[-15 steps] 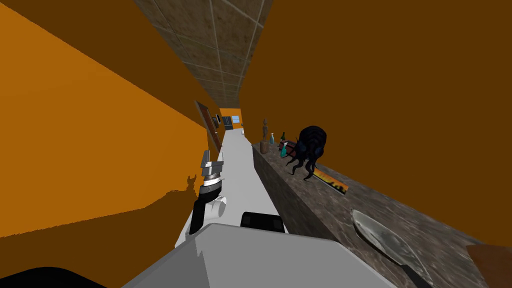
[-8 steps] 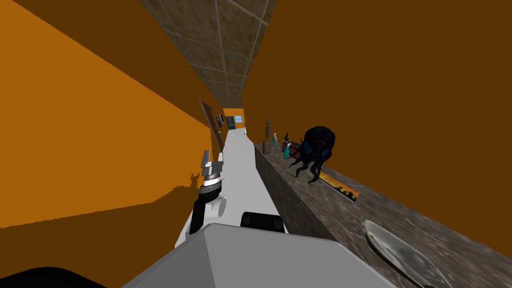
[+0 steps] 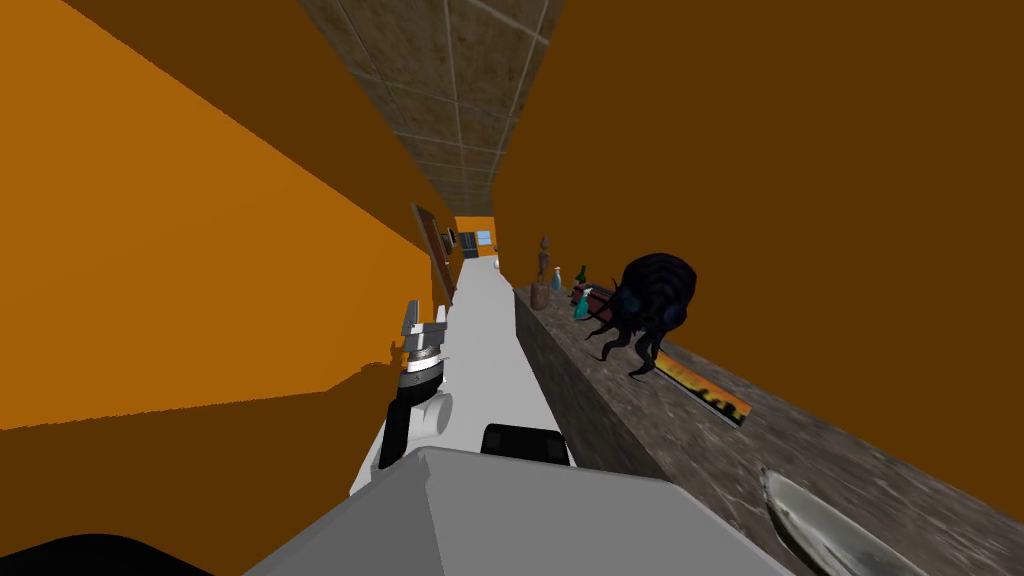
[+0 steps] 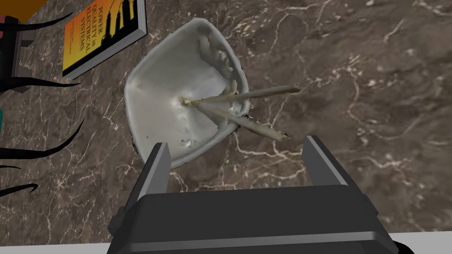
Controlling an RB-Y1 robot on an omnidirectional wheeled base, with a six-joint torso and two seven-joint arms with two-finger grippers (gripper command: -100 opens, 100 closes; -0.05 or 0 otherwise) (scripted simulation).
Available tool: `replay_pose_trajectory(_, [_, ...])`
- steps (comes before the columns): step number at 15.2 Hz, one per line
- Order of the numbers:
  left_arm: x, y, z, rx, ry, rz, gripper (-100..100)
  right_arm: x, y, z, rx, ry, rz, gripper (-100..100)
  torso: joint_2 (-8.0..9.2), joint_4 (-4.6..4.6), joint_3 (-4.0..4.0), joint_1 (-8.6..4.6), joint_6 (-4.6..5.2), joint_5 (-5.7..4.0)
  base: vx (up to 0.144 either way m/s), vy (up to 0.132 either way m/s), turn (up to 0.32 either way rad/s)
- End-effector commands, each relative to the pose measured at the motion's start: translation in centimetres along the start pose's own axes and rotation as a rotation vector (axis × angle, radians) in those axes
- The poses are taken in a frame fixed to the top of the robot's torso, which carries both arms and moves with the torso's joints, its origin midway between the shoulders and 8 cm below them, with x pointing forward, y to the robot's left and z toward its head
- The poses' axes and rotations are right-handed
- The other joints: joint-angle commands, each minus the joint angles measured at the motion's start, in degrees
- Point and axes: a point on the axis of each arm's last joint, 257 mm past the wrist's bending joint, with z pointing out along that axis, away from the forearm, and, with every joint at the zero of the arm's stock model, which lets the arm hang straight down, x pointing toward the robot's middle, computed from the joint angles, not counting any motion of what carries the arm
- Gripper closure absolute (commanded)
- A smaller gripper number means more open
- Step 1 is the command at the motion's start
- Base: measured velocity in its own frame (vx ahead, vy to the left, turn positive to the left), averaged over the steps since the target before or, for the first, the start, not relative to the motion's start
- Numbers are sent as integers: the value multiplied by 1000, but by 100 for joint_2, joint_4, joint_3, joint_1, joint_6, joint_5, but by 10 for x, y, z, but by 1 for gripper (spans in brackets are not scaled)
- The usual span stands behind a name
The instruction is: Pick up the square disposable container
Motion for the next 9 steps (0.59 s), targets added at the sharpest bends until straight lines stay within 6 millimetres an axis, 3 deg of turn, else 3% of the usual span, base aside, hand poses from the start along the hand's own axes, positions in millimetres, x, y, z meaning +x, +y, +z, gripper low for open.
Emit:
replay_pose_trajectory(1, [0, 0, 0, 0, 0, 0, 0, 1, 10, -5, -25, -4, 56, -100, 0, 0, 0, 0, 0, 0, 21, 3, 182])
replay_pose_trajectory(9, [0, 0, 0, 0, 0, 0, 0, 4, 32, -17, -85, -4, 228, -100, 1, 0, 0, 1, 1, 1, 16, -1, 83])
